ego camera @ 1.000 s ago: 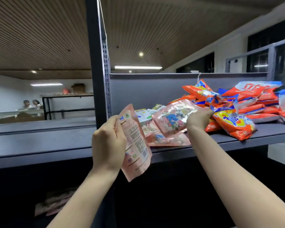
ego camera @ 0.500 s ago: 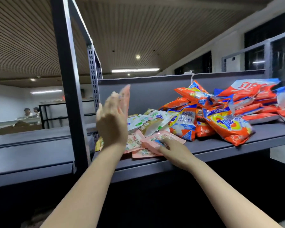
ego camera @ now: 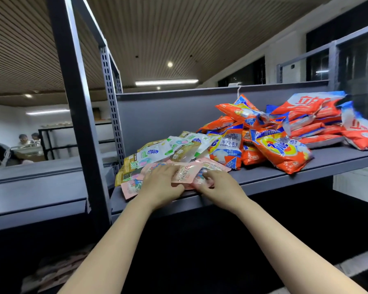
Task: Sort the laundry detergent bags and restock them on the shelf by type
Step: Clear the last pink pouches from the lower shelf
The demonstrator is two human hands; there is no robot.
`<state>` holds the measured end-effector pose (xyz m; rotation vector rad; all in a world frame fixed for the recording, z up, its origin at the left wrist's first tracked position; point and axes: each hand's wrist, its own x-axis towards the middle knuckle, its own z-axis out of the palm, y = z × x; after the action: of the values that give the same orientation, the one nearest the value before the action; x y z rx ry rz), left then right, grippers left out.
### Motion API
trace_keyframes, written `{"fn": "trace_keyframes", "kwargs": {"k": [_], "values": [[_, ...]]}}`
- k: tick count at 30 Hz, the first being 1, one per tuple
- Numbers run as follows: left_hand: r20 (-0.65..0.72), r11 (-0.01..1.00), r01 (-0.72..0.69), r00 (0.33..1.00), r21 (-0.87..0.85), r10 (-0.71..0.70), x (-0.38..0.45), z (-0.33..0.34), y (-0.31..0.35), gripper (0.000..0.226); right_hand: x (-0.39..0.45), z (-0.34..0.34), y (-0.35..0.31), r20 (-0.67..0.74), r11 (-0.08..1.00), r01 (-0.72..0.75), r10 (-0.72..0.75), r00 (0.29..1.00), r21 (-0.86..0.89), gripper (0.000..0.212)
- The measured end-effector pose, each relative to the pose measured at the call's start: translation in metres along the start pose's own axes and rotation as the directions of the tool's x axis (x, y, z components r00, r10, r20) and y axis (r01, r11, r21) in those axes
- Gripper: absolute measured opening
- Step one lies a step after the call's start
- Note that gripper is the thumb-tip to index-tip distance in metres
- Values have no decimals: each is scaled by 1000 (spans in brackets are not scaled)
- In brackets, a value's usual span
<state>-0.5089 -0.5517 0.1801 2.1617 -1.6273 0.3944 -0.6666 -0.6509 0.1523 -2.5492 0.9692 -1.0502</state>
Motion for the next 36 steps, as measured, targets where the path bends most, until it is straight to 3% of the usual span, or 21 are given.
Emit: {"fn": "trace_keyframes", "kwargs": {"k": [6, 12, 20, 31, 36], "values": [[-43, 998, 68, 997, 11, -67, -22, -9, 0, 65, -12, -5, -5, 35, 1000, -3, 4, 999, -15, 62], [-26, 991, 65, 997, -121, -68, -66, -30, -6, 50, -31, -9, -28, -109, 998, 51, -56, 992, -46, 46], [-102, 977, 161, 979, -138, -175, -160, -53, -40, 31, -68, 10, -72, -132, 989, 144, -147, 980, -33, 38], [-72, 882, 461, 880, -99, -469, -252, -51, -151, 26, -130, 90, -152, 59, 934, 218, -244, 968, 282, 21], [3, 826, 560, 828, -64, -561, -270, -36, -204, 30, -143, 143, -182, 212, 927, 236, -303, 929, 291, 22]]}}
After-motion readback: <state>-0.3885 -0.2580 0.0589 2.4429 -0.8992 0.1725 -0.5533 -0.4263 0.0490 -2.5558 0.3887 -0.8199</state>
